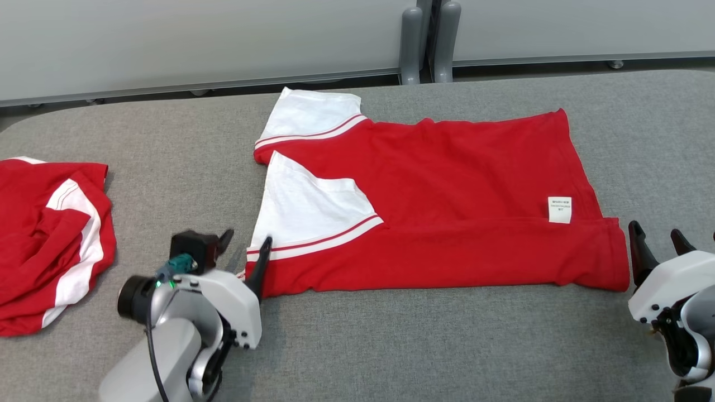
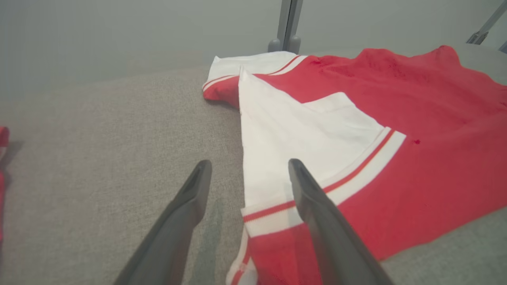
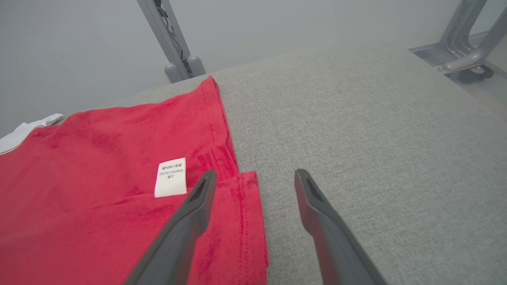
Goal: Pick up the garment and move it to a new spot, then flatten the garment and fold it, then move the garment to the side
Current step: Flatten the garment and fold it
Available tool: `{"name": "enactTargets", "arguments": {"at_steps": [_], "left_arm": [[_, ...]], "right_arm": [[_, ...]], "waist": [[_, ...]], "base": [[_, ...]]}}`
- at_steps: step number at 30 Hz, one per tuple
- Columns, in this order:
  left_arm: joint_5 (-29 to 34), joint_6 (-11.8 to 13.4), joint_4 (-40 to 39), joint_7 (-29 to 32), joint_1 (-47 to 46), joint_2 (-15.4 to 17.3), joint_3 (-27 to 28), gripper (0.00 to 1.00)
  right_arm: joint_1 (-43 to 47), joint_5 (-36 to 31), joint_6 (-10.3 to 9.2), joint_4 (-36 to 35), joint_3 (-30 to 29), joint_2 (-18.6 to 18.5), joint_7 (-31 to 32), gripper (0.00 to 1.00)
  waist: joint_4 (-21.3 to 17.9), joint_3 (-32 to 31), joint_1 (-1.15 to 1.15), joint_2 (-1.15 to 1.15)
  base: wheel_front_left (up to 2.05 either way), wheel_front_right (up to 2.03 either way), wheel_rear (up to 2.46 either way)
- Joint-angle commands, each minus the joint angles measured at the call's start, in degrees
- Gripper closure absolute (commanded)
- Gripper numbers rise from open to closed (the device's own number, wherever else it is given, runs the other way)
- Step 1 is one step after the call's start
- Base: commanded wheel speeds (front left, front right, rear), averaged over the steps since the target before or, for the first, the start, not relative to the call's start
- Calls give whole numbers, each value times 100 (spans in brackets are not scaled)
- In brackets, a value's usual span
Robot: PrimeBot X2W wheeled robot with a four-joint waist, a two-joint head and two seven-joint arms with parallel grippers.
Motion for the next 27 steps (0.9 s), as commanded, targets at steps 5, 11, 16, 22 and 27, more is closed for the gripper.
{"name": "enactTargets", "arguments": {"at_steps": [5,11,16,22,27], "left_arm": [[-23,680,-397,574,471,177,-83,0],[-205,988,-619,1012,721,194,-67,0],[-373,1256,-742,1215,872,231,53,32],[-546,1160,-863,1312,976,259,108,100],[-598,1125,-891,1293,1028,246,91,100]], "right_arm": [[252,158,1,-217,47,-34,130,0],[261,259,1,-199,138,-34,121,0],[244,271,1,-167,221,-35,134,0],[245,201,1,-76,182,-35,298,0],[252,101,1,-42,212,-34,517,0]], "waist": [[-70,-37,0,0],[-142,-43,0,0],[-189,-38,0,0],[-204,-34,0,0],[-215,-23,0,0]], "base": [[0,0,0],[0,0,0],[0,0,0],[0,0,0],[0,0,0]]}}
